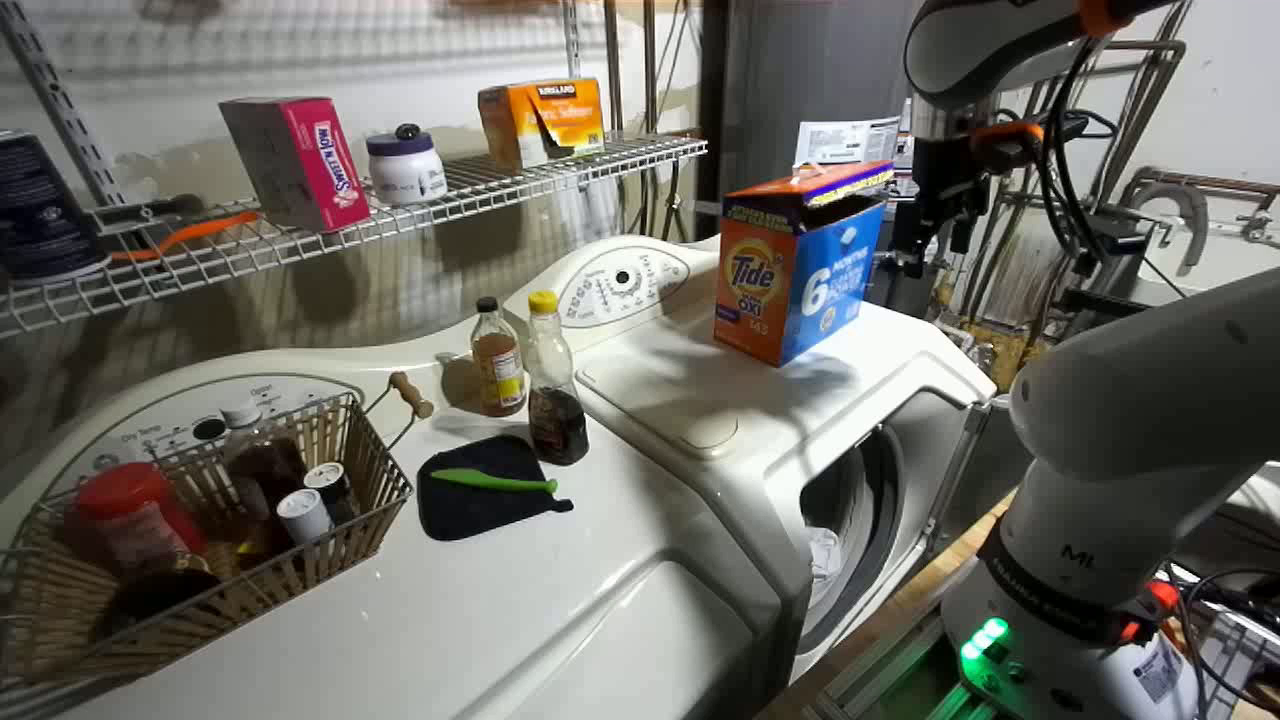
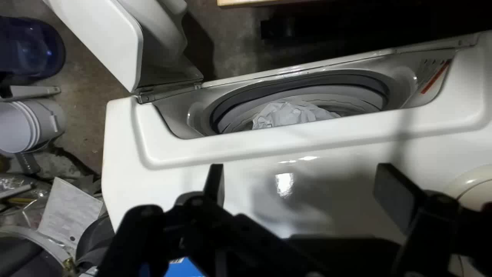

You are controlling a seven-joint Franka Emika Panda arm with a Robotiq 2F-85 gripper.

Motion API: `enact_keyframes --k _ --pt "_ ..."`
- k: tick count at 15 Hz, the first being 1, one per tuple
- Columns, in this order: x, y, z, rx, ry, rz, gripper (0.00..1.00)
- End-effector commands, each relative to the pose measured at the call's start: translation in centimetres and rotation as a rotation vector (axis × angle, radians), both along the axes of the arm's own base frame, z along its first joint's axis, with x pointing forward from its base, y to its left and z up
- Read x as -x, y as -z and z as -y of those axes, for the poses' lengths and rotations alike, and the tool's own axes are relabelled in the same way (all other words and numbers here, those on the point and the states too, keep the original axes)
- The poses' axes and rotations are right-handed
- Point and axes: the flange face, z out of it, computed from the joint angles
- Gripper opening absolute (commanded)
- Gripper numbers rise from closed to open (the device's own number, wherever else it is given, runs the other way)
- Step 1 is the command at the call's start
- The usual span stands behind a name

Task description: Press the button on the washer

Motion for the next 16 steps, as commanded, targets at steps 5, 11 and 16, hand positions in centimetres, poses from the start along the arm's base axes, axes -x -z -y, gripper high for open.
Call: enact_keyframes --k 5,11,16 --pt "0.0 0.0 0.0 0.0 0.0 -0.001 1.0" --pt "-1.0 -0.9 -1.3 0.011 -0.042 0.019 1.0" --pt "-4.6 -4.3 -5.9 0.068 -0.163 0.079 1.0"
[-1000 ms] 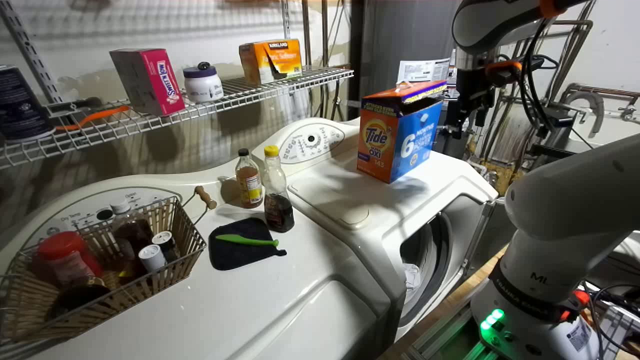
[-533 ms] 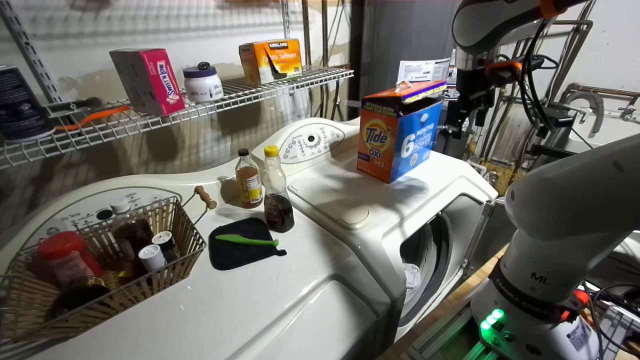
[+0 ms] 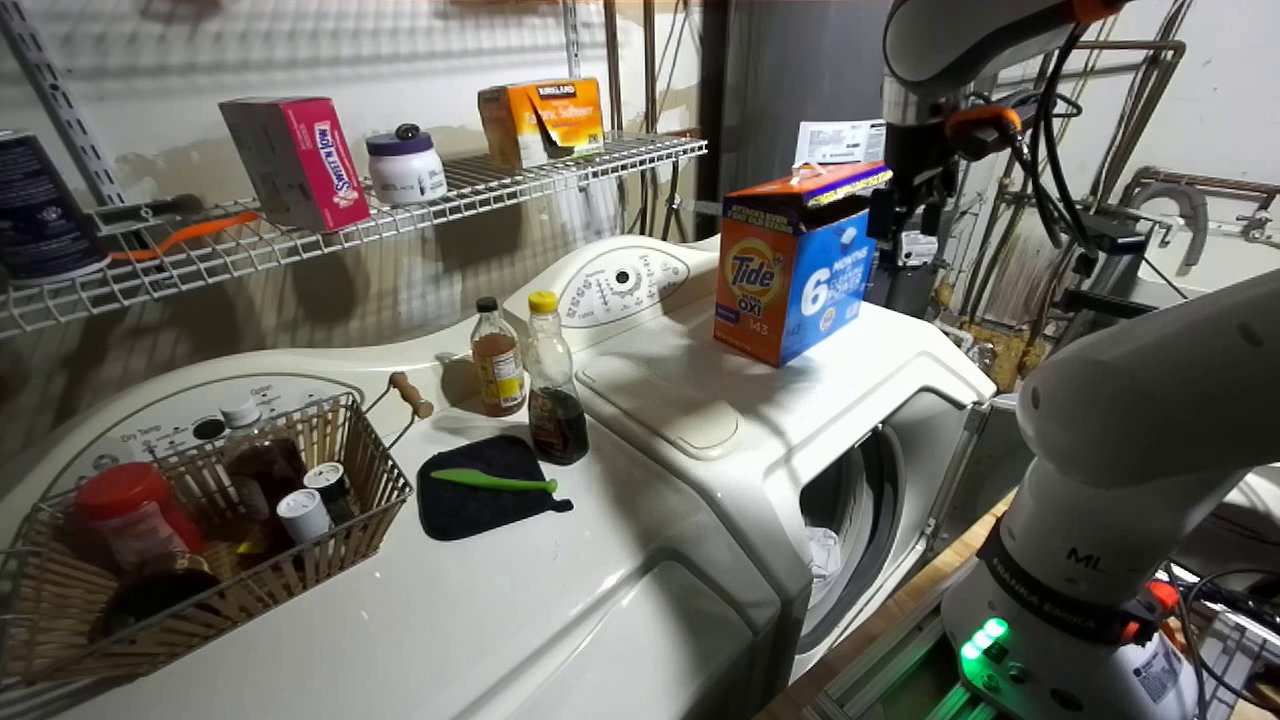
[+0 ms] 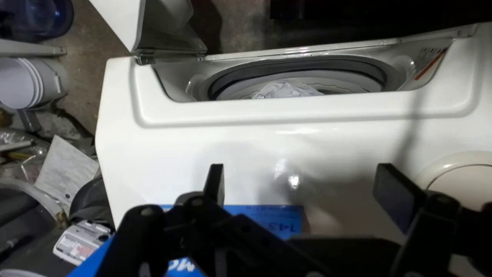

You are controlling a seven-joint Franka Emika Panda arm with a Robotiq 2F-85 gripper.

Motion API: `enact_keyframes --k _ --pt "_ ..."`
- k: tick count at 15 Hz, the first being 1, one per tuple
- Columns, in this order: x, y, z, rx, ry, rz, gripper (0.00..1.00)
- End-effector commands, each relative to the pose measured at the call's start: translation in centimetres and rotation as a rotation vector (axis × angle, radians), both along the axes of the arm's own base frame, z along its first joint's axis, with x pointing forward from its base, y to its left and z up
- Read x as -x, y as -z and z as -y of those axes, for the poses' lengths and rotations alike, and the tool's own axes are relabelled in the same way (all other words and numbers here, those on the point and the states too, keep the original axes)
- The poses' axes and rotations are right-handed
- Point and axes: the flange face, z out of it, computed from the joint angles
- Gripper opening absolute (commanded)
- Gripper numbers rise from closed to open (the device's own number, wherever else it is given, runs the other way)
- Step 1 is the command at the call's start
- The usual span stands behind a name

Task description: Press the button on the washer

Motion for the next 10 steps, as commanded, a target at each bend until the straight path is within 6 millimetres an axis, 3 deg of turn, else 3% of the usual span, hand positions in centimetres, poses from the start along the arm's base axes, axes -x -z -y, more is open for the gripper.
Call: enact_keyframes --k 1,4,10 --pt "-3.4 -3.0 -3.2 0.035 -0.078 0.08 1.0" --pt "-6.8 -4.4 -4.9 0.027 -0.121 0.175 1.0" --pt "-13.0 -4.4 -10.0 0.086 -0.185 0.26 1.0"
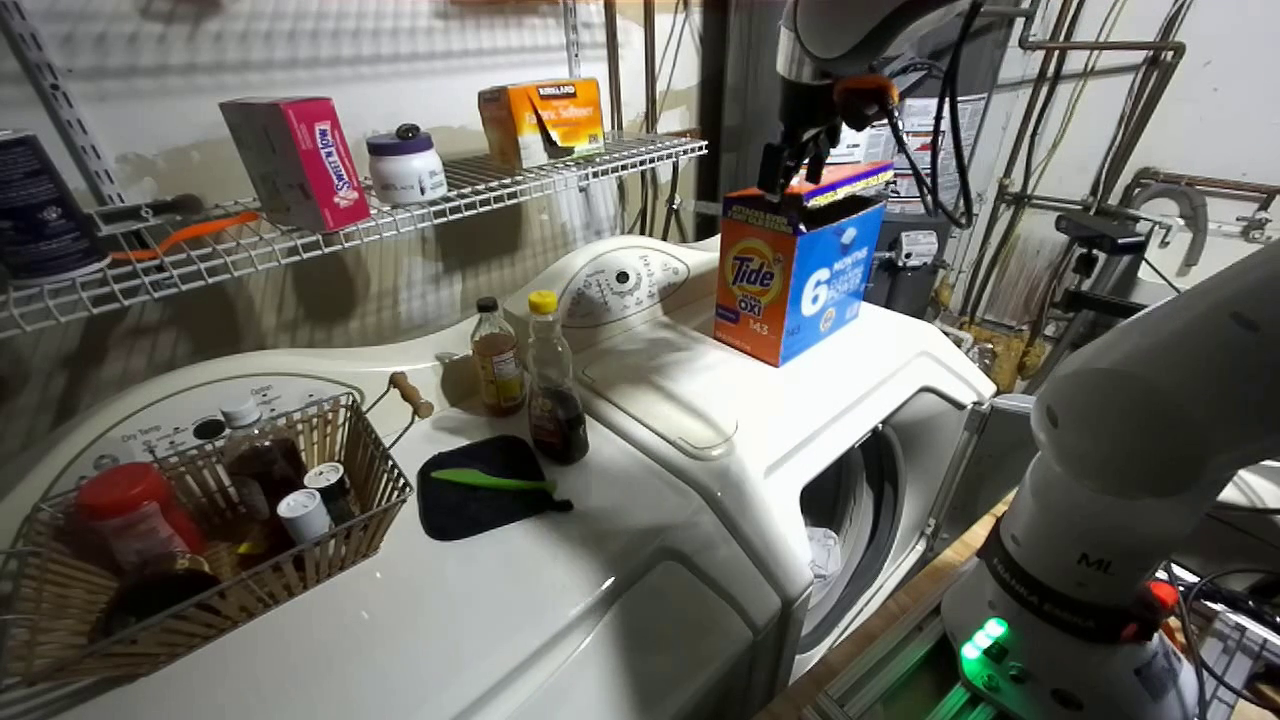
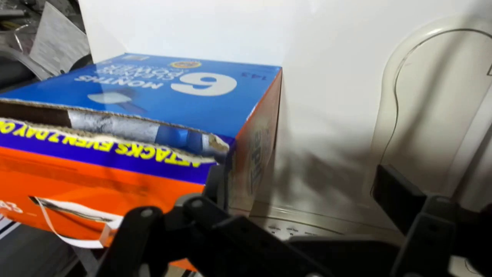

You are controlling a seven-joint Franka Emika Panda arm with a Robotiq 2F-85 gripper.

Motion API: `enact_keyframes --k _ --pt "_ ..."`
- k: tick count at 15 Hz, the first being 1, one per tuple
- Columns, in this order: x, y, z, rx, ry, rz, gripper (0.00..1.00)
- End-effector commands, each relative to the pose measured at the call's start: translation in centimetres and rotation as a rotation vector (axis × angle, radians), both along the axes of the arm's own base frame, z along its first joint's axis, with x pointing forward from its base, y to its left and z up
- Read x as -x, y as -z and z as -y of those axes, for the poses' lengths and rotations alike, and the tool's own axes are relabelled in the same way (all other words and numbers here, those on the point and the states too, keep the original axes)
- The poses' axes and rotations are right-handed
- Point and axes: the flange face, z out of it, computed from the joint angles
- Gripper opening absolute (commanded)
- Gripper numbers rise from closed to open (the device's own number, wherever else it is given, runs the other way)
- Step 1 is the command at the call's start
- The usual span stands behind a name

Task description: Press the button on the washer

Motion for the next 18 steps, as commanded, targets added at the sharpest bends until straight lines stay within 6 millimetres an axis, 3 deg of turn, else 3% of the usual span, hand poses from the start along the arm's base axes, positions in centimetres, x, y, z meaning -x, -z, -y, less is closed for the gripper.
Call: enact_keyframes --k 1,4,8,18 --pt "-4.3 0.0 -3.1 0.057 -0.023 0.047 1.0" --pt "-7.1 0.4 -5.2 0.099 -0.069 0.083 1.0" --pt "-10.5 1.6 -5.8 0.146 -0.11 0.092 1.0" --pt "-16.7 7.9 -9.3 0.52 -0.196 0.136 1.0"
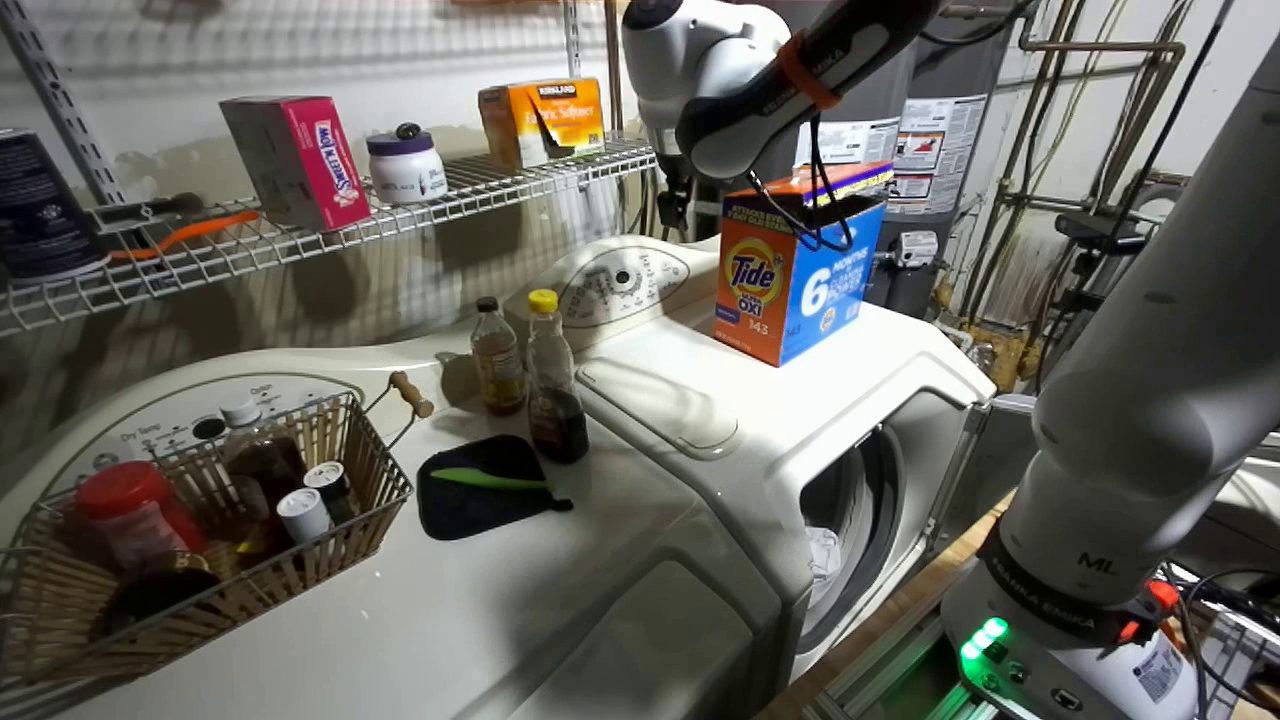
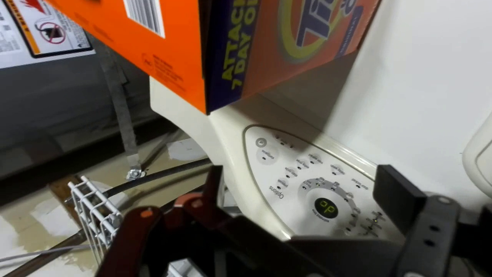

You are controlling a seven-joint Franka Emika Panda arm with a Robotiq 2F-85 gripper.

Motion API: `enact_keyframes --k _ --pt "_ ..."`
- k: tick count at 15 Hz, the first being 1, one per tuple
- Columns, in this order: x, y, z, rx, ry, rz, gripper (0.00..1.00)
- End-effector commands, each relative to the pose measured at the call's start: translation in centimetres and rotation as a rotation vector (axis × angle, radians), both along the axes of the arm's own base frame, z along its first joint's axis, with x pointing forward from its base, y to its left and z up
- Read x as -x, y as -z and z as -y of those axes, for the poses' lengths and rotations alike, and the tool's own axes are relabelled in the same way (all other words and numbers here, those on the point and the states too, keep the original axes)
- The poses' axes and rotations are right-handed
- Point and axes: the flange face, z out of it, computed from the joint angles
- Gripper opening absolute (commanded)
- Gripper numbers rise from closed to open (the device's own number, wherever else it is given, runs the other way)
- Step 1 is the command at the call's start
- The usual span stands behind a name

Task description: Press the button on the washer

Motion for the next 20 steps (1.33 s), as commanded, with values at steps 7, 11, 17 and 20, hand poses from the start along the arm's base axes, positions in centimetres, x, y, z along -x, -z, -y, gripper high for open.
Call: enact_keyframes --k 7,11,17,20 --pt "-2.8 2.6 -1.2 0.113 0.03 0.028 1.0" --pt "-2.9 2.4 -1.1 0.114 0.032 0.033 1.0" --pt "-5.3 4.1 -0.7 0.148 0.05 0.012 1.0" --pt "-7.5 6.5 0.2 0.161 0.07 -0.021 0.66"
